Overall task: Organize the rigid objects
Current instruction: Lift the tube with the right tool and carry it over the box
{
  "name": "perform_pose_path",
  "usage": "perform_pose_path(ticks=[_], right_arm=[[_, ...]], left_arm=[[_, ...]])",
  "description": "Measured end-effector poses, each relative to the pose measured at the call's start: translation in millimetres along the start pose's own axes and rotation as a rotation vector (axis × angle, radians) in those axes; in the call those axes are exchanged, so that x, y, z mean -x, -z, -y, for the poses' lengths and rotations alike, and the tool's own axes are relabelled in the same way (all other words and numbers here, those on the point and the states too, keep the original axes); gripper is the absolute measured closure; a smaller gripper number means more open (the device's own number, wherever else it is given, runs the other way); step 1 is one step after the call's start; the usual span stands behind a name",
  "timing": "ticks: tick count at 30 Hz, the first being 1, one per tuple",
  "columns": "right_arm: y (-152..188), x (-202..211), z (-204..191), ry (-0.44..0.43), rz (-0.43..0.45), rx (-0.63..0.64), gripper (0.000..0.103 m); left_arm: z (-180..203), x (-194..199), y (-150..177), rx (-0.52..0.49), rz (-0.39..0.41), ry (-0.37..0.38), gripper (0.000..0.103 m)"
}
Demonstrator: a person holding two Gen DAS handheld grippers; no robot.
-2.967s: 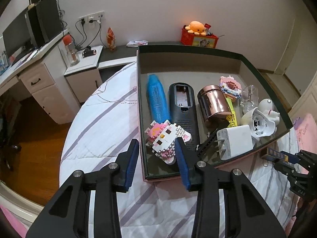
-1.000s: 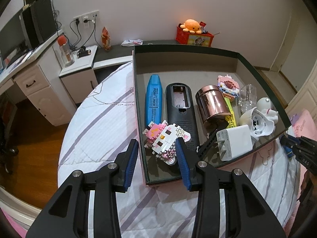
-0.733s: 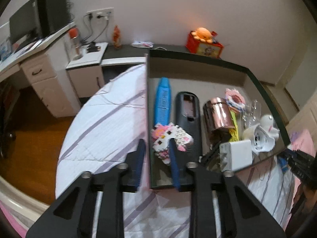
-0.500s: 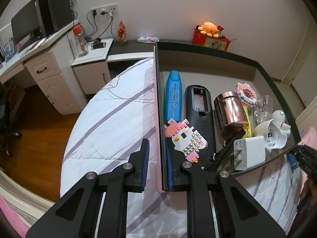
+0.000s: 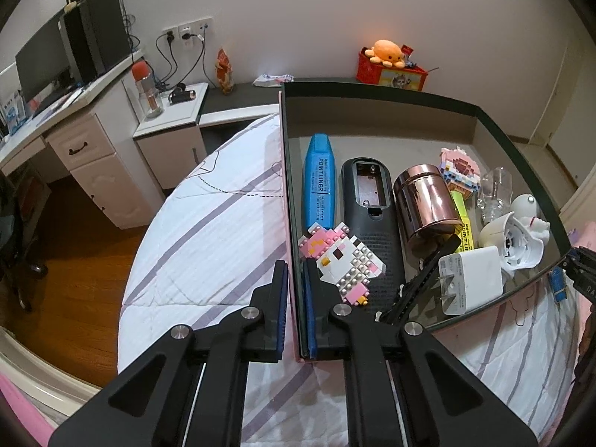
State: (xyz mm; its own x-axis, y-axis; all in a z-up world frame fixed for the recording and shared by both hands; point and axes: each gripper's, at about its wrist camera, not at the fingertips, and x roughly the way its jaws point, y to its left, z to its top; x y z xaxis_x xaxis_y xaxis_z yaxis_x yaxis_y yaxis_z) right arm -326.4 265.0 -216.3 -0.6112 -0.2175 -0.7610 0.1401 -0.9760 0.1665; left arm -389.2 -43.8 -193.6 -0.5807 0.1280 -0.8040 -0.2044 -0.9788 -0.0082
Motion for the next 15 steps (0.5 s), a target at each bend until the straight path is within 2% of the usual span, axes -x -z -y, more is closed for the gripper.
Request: perform_pose_path(ticks=[7, 15], right_arm=[[-5, 12, 5, 0.014, 0.029, -0.010, 0.087], [-27, 34, -1, 0.035, 0.089, 0.020, 0.087]], left_arm=[[1, -1, 0, 0.000, 0.002, -0.004, 0.096], [0, 0, 0, -0.003, 0.003, -0.004, 0.096]])
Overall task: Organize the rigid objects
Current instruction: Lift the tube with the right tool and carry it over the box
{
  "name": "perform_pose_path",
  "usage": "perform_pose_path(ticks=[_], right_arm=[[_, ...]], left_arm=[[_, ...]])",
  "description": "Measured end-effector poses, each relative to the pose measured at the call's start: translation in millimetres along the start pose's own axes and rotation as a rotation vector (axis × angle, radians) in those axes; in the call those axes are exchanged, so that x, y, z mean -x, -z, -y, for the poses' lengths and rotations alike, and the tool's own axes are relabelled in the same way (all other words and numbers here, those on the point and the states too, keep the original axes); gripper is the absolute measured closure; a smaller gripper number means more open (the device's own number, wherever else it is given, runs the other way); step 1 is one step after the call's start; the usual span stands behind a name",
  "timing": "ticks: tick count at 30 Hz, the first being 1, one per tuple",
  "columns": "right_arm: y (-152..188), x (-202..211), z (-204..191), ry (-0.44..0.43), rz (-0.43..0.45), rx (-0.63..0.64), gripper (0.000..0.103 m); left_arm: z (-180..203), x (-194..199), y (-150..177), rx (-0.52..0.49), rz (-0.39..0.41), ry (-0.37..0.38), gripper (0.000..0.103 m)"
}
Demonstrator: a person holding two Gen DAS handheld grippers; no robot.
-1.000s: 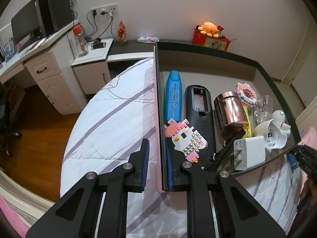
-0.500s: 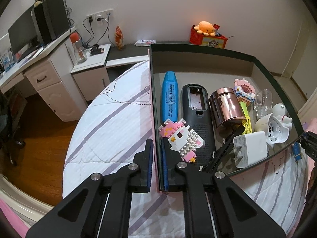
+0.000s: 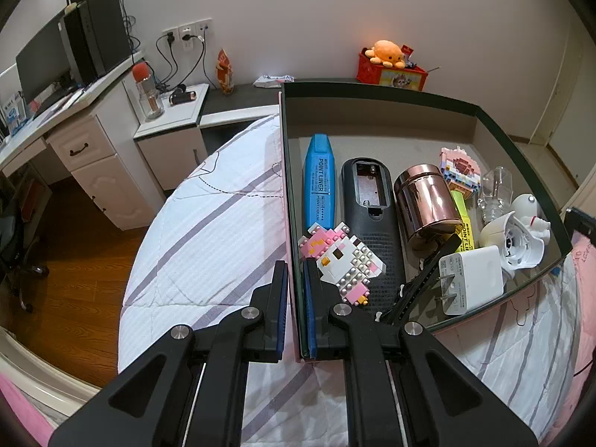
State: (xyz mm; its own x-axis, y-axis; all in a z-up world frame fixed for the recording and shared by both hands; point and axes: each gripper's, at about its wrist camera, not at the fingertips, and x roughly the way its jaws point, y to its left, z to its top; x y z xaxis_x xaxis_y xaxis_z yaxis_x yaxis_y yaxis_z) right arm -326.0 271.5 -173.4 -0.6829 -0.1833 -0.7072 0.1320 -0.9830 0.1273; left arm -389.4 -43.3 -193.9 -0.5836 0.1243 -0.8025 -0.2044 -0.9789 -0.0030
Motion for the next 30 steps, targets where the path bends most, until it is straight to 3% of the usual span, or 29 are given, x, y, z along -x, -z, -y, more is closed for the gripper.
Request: perform_pose_path(ticks=[10, 18, 23, 30], right_arm=[[-1, 0, -7, -0.013, 0.000, 0.012, 0.088], [-31, 26, -19, 0.021, 0.103, 0.056, 0.088], [-61, 26, -51, -0.037, 0.154, 0.119, 0.088], [-86, -24, -98, -0.155, 0.111, 0.160, 0.087]], left_arm=[[1, 0, 0, 0.000, 0.000, 0.000, 0.096], [0, 0, 0, -0.001, 0.001, 0.001, 0.096], [1, 0, 0, -0.001, 0.001, 0.000, 0.096], [2, 0, 0, -0.005, 0.003, -0.006, 0.096]])
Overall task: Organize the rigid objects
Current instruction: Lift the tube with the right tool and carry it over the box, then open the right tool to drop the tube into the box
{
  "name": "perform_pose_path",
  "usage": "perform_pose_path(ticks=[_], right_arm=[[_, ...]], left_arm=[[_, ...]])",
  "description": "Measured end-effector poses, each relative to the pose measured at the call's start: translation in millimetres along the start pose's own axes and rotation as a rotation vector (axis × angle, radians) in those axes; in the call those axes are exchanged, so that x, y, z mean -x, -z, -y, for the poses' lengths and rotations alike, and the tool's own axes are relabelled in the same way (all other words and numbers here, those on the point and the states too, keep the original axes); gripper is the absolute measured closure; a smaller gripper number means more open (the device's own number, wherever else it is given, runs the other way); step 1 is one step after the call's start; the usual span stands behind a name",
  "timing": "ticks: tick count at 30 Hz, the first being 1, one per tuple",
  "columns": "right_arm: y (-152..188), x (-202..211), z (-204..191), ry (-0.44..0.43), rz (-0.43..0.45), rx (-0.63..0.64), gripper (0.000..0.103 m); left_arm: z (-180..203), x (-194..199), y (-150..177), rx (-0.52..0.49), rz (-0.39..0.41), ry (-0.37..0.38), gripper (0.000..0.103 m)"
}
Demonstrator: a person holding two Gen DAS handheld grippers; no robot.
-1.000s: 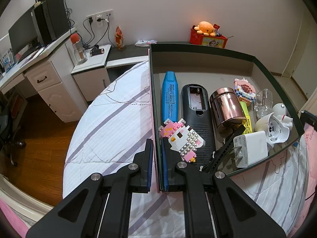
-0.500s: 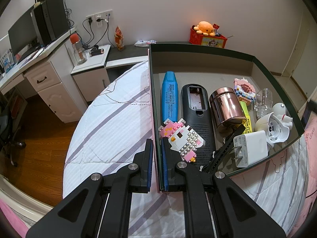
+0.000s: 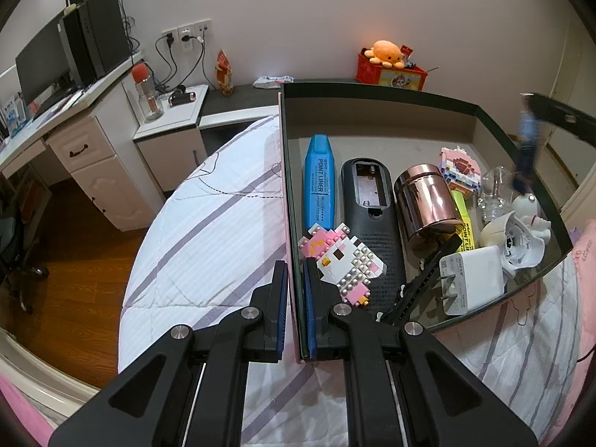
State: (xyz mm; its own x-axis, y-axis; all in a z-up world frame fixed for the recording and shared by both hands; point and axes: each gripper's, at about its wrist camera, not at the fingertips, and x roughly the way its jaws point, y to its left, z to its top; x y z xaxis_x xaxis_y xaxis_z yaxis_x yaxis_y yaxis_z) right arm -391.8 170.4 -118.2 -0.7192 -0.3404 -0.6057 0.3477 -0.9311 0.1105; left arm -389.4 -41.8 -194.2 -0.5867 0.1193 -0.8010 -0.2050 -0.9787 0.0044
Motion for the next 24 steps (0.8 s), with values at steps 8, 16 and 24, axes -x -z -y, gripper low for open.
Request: perform_pose_path(ticks=[8, 16, 24], right_arm=[[-1, -59, -28, -0.044, -0.079, 0.023, 0.087], [8, -59, -27, -0.029, -0.060, 0.001, 0.060], [15, -28, -20, 0.009, -0.020, -0.038, 0.020]], left_arm=[[4, -2, -2, -0.007, 0.004, -0.023, 0.097], [4, -3, -3, -0.003, 0.008, -0.024, 0.097], [7, -4, -3, -0.001, 0.011, -0.033, 0.097]])
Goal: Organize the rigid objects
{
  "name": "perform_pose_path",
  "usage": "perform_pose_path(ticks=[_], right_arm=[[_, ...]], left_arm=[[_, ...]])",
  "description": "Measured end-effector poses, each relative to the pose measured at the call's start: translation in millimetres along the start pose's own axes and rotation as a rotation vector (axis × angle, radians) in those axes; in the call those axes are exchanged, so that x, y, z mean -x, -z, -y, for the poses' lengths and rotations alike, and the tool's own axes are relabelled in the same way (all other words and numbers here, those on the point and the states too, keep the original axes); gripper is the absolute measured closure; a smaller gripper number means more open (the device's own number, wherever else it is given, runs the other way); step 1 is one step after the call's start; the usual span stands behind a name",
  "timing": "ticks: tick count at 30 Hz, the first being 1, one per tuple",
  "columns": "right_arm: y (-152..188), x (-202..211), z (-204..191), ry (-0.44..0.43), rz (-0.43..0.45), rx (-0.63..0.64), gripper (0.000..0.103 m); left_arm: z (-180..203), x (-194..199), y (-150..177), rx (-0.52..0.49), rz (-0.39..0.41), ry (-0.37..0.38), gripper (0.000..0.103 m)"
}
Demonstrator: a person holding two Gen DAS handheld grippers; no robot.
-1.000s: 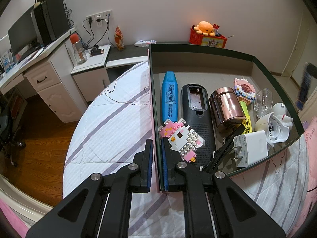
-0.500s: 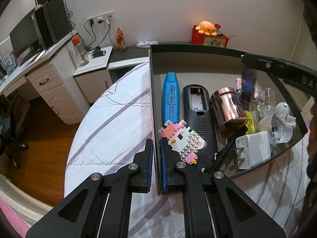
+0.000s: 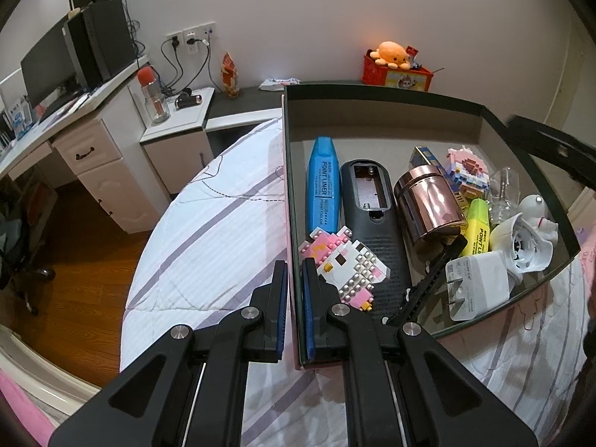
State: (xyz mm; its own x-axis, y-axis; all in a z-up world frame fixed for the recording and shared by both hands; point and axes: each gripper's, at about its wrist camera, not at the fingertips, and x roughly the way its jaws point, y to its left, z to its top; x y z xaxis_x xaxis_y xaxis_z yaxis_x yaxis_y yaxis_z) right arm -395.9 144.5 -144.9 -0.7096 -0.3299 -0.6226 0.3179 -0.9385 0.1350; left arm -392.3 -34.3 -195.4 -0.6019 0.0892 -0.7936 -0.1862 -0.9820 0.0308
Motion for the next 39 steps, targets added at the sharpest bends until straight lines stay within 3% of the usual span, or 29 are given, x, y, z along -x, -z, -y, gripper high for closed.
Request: perform_pose_path(ticks=[8, 14, 16, 26, 29, 31, 33, 39], right_arm=[[21, 38, 12, 0.026, 0.020, -0.042, 0.019], [38, 55, 18, 0.062, 0.023, -0.070, 0.012], [42, 57, 20, 0.073, 0.012, -0.081, 0.000], [51, 81, 16, 0.081, 0.037, -0.081, 0.000], [55, 90, 15, 0.087, 0.046, -0.087, 0.000], [56, 94, 15, 0.091, 0.044, -0.091, 0.000], [56, 98, 15, 0.096, 0.041, -0.099, 0.000], [59, 103, 16, 0.131, 0.038, -0.105, 0.000]], left_arm=[[-1, 1, 1, 0.013, -0.005, -0.007, 0.097], [4, 14, 0, 0.008, 0.005, -0.036, 0.096], [3, 18, 1, 0.021, 0.006, -0.040, 0.096], [17, 54, 4, 0.011, 0.042, -0.069, 0.093], [22, 63, 7, 0.002, 0.035, -0.078, 0.073], [27, 73, 9, 0.001, 0.061, -0.083, 0.031], [32, 83, 10, -0.004, 0.090, -0.093, 0.007], [48, 109, 15, -0.027, 0.160, -0.112, 0.000]])
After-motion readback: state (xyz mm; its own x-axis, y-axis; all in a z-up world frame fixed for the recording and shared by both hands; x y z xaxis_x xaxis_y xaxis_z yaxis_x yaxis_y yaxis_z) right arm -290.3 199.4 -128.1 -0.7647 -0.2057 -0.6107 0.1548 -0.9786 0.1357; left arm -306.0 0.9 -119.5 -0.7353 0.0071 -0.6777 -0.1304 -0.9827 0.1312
